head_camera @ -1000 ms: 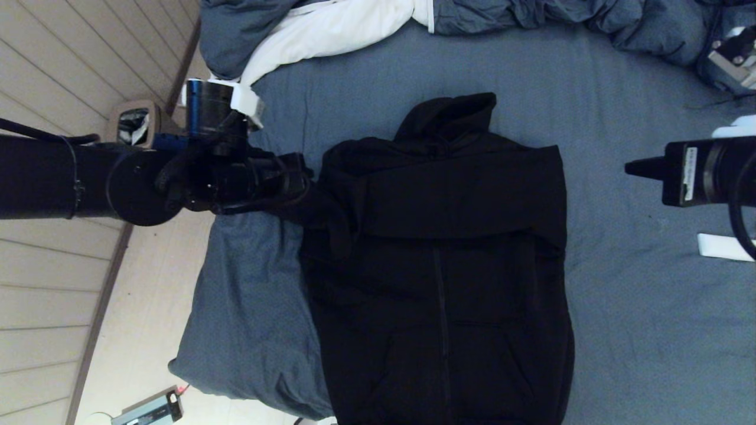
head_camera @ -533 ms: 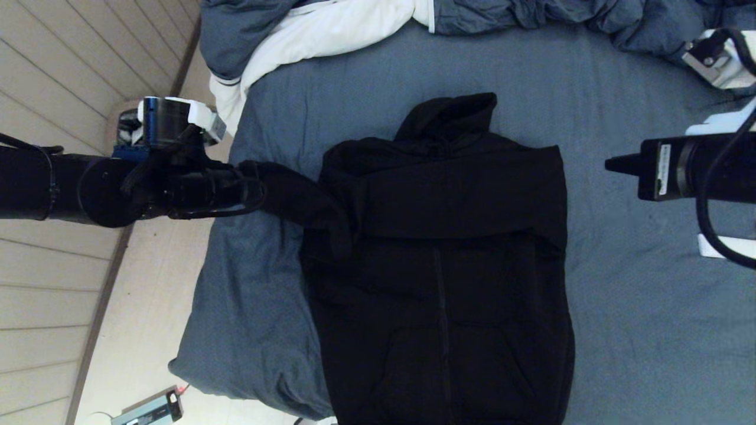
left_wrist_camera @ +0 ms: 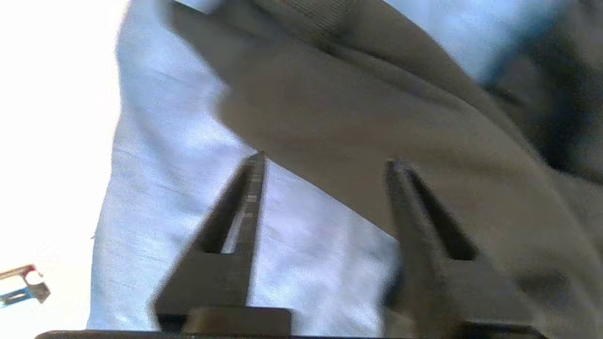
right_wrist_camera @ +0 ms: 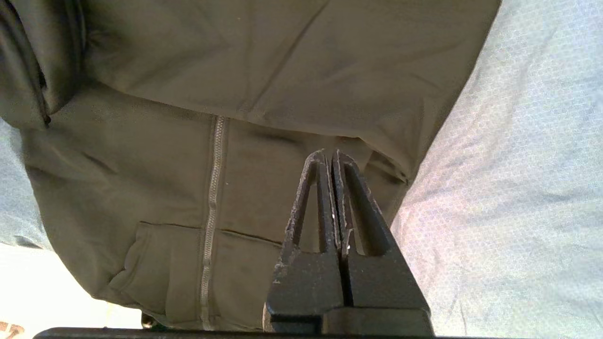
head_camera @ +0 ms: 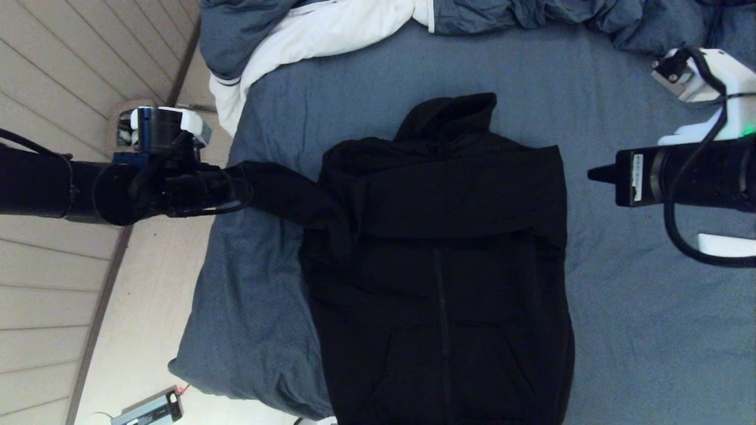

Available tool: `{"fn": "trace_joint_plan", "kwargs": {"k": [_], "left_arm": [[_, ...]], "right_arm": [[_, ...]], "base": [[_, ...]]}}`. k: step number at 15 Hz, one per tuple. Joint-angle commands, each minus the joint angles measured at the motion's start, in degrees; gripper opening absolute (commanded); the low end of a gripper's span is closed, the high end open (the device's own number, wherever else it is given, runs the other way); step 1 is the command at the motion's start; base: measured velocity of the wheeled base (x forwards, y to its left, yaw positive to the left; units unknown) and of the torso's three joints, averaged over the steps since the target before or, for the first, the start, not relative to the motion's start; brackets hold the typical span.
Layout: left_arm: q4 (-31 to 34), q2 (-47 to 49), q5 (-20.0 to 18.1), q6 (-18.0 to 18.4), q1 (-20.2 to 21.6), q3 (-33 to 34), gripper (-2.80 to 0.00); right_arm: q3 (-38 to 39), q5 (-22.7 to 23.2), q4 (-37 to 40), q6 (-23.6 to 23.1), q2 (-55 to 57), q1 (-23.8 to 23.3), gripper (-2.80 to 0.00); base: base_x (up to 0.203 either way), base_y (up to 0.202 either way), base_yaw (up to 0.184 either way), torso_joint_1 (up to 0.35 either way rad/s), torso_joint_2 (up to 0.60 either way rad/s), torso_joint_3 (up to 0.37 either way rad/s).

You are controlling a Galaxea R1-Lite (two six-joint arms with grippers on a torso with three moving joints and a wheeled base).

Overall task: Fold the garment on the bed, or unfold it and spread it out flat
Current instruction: Fold the black sweatshirt

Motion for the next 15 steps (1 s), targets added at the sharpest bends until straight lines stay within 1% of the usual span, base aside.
{"fn": "trace_joint_plan", "kwargs": {"k": [1, 4, 6, 10, 12, 15], "left_arm": [[-0.07, 1.28, 0.00, 0.03, 1.45, -1.13, 0.00], [-0.05, 4.46, -0.07, 0.09, 3.06, -3.85, 0.00], [-0.23, 6.75, -0.09, 0.01, 3.24, -4.65, 0.00], [-2.28, 9.32, -0.33, -0.09, 3.23, -4.41, 0.00], [-2.39, 9.68, -1.39, -0.09, 3.23, -4.32, 0.00], [-2.39, 10.22, -1.50, -0.09, 3.15, -4.94, 0.00]], "right_arm": [[-0.14, -0.02, 0.09, 0.04, 1.01, 0.10, -2.80], [1.25, 0.24, -2.36, -0.12, 0.99, 0.19, -2.80], [2.05, 0.25, -4.29, -0.39, 1.18, 0.19, -2.80], [1.97, 0.25, -4.31, -0.49, 1.45, 0.02, -2.80], [2.06, 0.25, -4.31, -0.49, 1.54, 0.02, -2.80], [2.06, 0.34, -4.31, -0.49, 1.98, -0.07, -2.80]], "base": [[0.000, 0.000, 0.000, 0.000, 0.00, 0.000], [0.000, 0.000, 0.000, 0.000, 0.00, 0.000], [0.000, 0.000, 0.000, 0.000, 0.00, 0.000], [0.000, 0.000, 0.000, 0.000, 0.00, 0.000], [0.000, 0.000, 0.000, 0.000, 0.00, 0.000], [0.000, 0.000, 0.000, 0.000, 0.00, 0.000]]}}
